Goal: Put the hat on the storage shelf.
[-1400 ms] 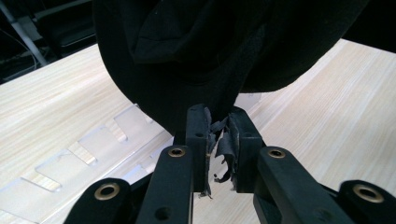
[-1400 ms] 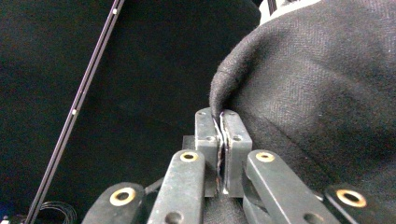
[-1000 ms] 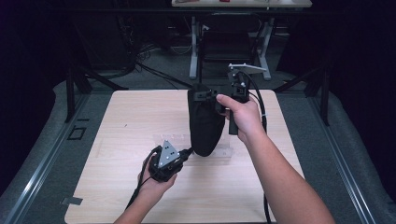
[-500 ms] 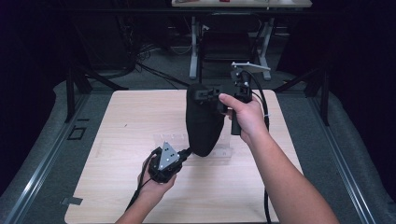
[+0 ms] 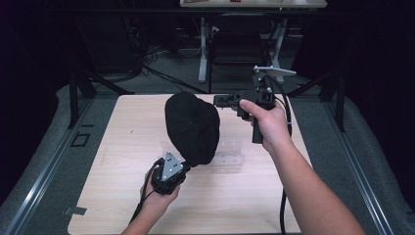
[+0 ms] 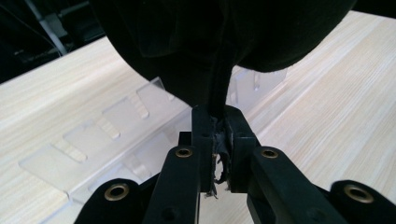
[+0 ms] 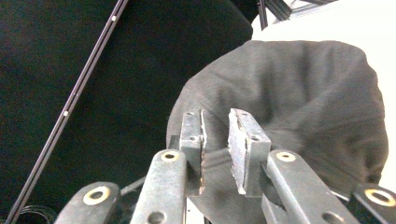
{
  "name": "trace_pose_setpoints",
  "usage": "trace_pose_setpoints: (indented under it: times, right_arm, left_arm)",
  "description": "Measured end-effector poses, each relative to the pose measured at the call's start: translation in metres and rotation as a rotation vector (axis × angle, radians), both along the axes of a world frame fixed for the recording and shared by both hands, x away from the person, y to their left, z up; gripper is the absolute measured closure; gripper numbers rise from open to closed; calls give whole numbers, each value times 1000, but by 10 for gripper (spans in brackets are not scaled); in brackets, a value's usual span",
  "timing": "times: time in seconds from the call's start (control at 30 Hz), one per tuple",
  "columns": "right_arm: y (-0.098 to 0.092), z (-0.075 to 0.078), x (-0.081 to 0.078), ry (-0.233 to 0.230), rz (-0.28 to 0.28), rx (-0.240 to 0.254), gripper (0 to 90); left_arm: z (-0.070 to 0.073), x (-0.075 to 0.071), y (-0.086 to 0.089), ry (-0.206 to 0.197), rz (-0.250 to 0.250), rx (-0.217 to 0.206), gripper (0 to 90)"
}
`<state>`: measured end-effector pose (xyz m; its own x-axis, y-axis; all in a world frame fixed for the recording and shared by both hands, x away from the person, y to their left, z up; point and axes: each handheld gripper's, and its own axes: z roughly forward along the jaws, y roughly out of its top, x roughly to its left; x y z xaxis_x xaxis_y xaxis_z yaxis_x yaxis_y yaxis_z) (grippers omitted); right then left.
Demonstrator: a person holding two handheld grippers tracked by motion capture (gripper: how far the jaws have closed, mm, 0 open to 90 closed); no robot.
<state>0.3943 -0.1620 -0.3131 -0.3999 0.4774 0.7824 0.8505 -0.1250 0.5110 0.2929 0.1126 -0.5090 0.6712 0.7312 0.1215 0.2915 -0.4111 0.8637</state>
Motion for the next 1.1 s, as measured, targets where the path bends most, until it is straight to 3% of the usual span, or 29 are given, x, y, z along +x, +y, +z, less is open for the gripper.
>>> trace_pose_setpoints:
  times: [0.13, 0.23, 0.27, 0.33, 0.43, 0.57, 0.67, 0.9, 1.1]
  right_arm:
    - [-7, 0, -3, -18, -26, -20, 735]
    - [-12, 0, -5, -28, -39, -30, 720]
    - [-13, 0, -5, -33, -40, -43, 715]
    - [-15, 1, -7, -48, -55, -60, 700]
    - [-17, 2, -9, -59, -63, -57, 691]
    - [-16, 3, -14, -100, -81, -110, 661]
    - [-17, 3, -16, -113, -85, -117, 653]
    - [-20, 2, -24, -151, -110, -173, 617]
    - [-26, -1, -29, -162, -131, -206, 616]
  left_arm:
    - [-12, 3, 4, 48, 24, -12, 850]
    - [-18, 4, 10, 68, 38, -56, 846]
    - [-19, 5, 13, 67, 37, -45, 845]
    - [-21, 5, 16, 84, 42, -66, 842]
    - [-22, 5, 17, 87, 42, -70, 841]
    - [-22, 4, 17, 92, 44, -75, 835]
    - [-22, 4, 18, 91, 47, -75, 822]
    - [-21, 3, 24, 106, 40, -96, 719]
    - [-19, 0, 28, 149, 44, -125, 621]
